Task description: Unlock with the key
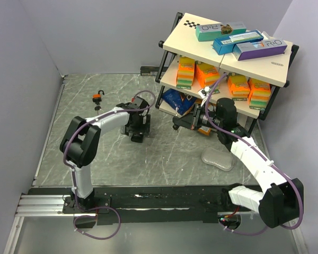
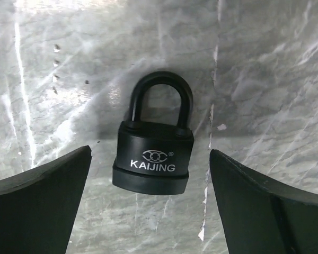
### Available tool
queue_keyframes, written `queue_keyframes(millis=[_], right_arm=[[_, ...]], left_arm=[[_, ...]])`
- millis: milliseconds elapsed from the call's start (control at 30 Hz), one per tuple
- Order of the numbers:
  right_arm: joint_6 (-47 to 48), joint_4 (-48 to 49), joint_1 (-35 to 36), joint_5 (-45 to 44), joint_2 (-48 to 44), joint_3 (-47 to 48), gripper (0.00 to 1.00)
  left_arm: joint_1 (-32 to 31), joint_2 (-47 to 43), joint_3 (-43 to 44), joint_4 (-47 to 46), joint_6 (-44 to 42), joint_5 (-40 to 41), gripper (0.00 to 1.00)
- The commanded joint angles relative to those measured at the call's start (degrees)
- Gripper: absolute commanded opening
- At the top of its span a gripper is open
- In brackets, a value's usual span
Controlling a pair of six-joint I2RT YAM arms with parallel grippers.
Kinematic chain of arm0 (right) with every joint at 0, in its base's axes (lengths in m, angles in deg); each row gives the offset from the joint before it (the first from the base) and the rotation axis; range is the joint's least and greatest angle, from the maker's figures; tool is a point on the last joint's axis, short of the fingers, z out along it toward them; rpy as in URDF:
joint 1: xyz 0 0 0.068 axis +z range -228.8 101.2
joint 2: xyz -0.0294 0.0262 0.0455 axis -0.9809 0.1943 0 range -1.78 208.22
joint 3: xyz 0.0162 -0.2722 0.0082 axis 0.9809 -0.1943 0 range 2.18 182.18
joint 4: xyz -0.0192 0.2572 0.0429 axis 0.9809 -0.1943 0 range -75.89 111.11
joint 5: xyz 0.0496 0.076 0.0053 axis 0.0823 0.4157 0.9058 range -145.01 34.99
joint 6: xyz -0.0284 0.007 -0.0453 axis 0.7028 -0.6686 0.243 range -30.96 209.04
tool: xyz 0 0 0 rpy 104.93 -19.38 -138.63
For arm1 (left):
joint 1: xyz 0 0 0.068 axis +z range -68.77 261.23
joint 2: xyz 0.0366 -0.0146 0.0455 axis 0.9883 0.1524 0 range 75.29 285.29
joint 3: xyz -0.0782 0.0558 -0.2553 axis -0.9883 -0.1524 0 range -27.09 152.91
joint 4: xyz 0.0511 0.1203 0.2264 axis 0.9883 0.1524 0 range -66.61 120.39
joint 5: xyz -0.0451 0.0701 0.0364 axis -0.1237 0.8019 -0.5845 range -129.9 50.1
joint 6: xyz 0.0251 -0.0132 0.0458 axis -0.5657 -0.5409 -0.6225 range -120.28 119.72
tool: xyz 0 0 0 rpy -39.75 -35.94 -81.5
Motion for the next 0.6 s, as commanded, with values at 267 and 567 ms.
queue_keyframes(millis=[267,567], right_arm=[[2.2,0.1,-0.1,0.0,0.6,1.2,0.00],[5.2,-1.5,1.4,-2.2,2.0,0.2,0.00]], left_arm=[[-1.5,6.5,5.4,7.0,-0.4,7.4,0.75],[-2.9,7.6,14.0,18.2,3.7,21.8,0.01]])
